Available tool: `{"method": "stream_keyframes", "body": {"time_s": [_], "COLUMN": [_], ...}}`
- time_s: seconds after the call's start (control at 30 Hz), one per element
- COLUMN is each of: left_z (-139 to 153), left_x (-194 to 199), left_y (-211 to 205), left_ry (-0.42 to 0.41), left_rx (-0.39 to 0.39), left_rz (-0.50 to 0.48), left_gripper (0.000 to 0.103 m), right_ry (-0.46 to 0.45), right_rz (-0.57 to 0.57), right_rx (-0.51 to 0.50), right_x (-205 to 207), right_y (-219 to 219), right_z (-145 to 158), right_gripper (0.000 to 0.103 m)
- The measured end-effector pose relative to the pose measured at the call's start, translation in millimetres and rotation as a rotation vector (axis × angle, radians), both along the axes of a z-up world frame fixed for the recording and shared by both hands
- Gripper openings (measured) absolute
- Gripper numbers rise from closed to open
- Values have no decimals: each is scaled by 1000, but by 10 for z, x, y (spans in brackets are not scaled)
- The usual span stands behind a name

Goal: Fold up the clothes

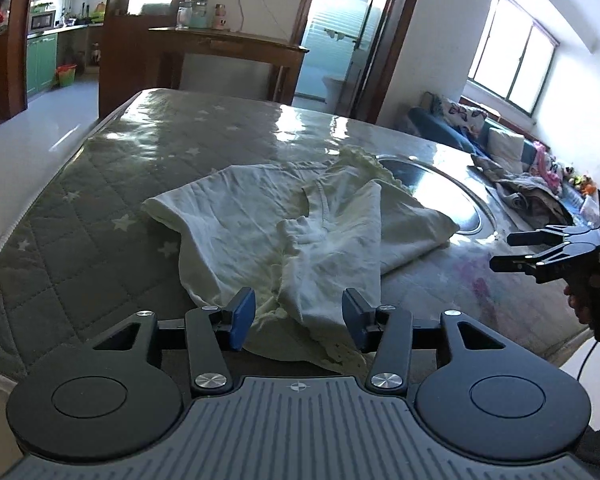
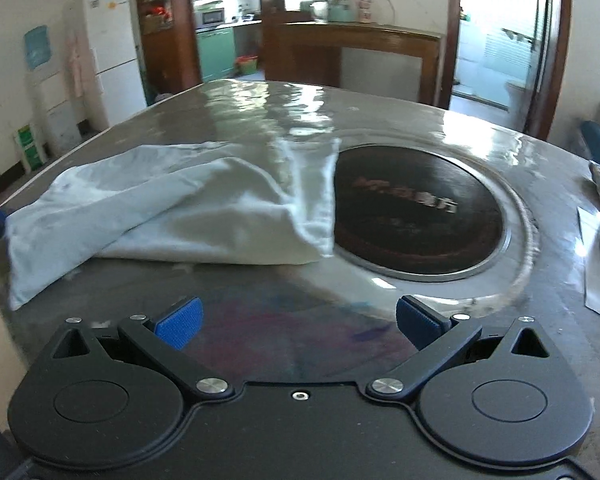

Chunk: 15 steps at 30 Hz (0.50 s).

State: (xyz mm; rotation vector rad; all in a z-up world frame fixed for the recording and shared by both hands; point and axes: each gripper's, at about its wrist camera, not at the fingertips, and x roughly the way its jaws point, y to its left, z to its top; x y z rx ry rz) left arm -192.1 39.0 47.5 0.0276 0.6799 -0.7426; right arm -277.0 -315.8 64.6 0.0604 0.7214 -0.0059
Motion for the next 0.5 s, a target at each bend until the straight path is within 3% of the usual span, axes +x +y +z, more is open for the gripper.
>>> {"method": "stream_keyframes", "body": {"time_s": [0.23,0.3,0.5], "left_z": [69,103,165], "left_x": [-157,-223,-425], "left_y": [-42,-48,-65], "left_ry": [-14,-17,-14], "left_rx": [38,51,68], "left_rz": [47,75,125], "left_gripper": [57,64,66], "right_ry": [9,14,11], "right_rz": [-14,-13,0], "right_rx": [21,17,-2], "right_x": [-71,-83,-153], "right_y": [246,285,498], "right_z": [65,69,85], "right_gripper": [103,103,103]}}
